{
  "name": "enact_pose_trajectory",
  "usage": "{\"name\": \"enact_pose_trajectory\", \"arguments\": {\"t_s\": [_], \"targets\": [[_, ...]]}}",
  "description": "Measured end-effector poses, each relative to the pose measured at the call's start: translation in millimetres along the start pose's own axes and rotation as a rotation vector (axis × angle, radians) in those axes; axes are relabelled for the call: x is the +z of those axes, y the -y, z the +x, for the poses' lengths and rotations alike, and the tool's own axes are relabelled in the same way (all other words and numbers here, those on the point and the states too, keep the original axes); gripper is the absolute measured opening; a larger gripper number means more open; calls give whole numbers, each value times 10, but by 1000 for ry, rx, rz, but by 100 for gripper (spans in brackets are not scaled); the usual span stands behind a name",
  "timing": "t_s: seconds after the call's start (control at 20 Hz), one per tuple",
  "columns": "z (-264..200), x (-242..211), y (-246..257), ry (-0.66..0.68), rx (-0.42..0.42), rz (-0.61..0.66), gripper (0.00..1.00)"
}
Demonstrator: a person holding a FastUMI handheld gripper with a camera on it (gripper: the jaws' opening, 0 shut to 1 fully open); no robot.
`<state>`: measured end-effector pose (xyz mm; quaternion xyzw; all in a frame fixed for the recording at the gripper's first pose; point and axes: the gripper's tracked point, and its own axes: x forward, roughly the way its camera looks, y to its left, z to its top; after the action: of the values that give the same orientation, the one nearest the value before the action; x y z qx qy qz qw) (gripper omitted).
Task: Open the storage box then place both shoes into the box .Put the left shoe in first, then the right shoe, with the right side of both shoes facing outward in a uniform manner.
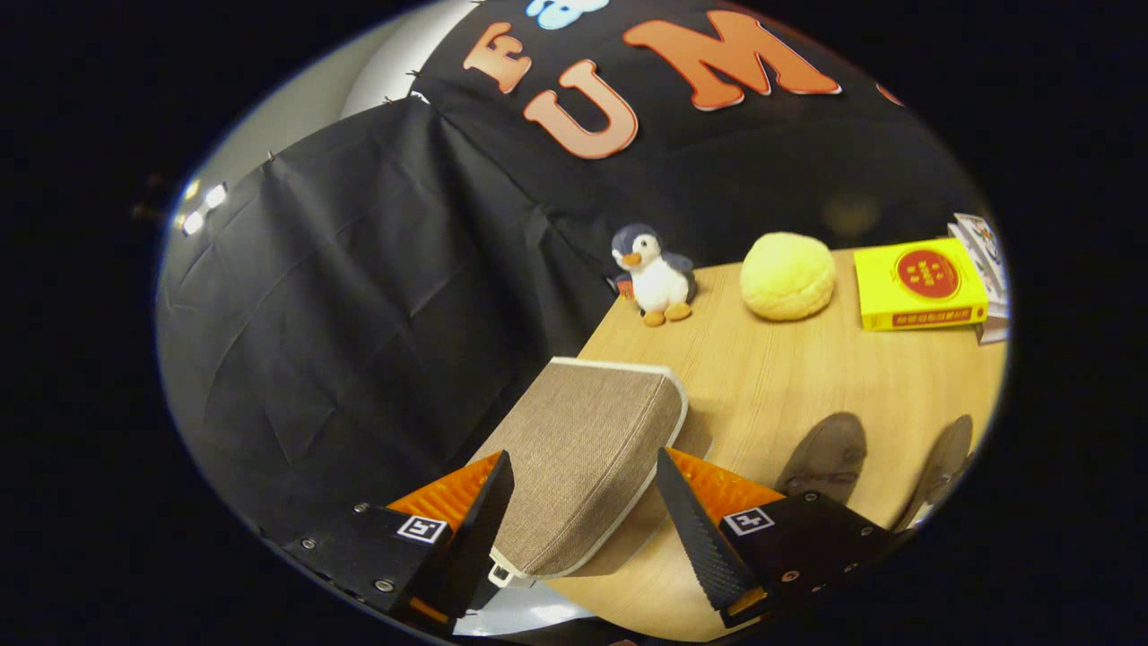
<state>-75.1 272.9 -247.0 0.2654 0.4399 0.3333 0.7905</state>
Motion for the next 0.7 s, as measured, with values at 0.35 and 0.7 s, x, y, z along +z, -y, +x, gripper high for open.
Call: {"name": "enact_pose_trajectory", "arguments": {"t_s": [0.35,0.7], "targets": [[481,-511,117,-171,23,130,96],[616,-689,160,-231,84,344,94]]}}
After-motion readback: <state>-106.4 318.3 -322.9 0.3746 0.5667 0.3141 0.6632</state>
